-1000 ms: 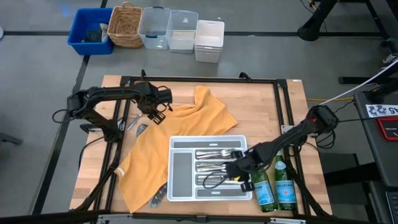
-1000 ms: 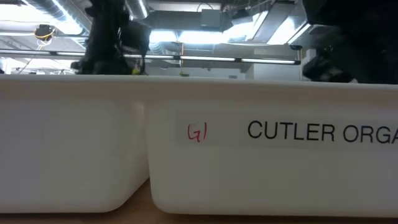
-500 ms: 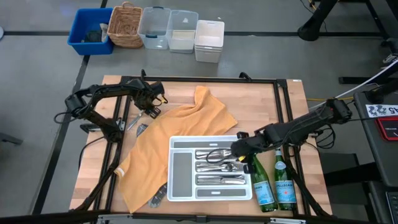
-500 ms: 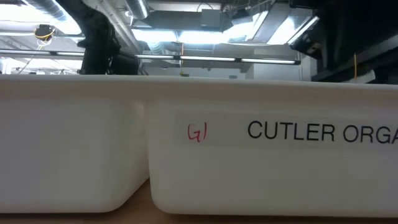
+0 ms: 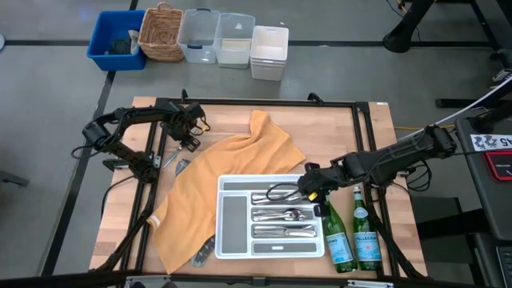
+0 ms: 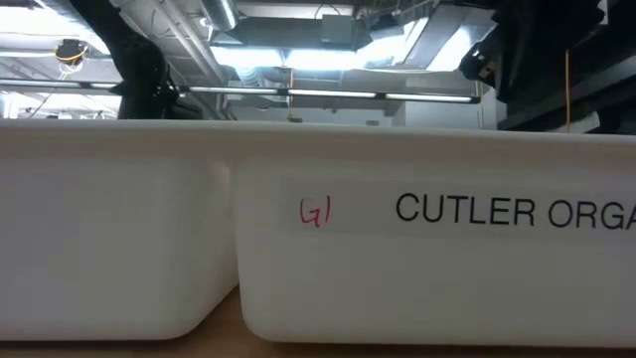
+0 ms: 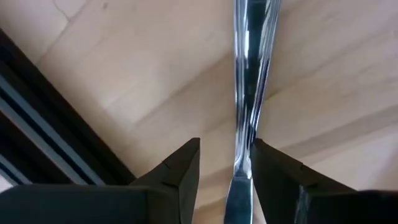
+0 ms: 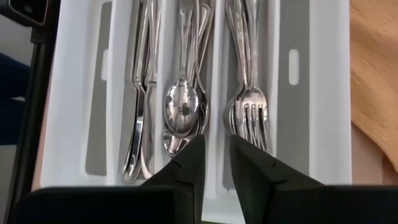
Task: Sort silverware
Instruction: Put the silver table knife into the white silverware tray
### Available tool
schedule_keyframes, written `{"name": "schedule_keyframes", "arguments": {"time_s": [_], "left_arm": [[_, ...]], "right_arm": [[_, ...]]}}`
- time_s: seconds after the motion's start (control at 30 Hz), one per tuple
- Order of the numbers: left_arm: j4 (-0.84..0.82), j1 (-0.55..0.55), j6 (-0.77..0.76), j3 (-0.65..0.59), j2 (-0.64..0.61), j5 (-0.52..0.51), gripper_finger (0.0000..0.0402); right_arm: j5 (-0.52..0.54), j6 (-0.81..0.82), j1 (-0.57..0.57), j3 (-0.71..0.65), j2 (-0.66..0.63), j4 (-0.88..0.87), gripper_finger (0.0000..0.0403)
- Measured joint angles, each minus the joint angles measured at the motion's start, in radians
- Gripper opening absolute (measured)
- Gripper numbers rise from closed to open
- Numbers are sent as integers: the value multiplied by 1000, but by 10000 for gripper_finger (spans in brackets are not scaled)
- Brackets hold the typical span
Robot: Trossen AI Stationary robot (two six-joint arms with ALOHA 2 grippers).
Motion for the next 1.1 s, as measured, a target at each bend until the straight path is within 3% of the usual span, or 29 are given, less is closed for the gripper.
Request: {"name": "schedule_keyframes", "arguments": {"time_s": [0.43, 0.87, 1.1], "left_arm": [[0, 18, 18, -1, 4, 50, 127], [-5, 11, 25, 5, 93, 50, 125], [0, 6, 53, 3, 94, 102, 72]], "right_arm": [[1, -4, 0, 0, 0, -4, 76], [11, -4, 0, 0, 1, -3, 76], [11, -6, 0, 0, 1, -3, 76]]}}
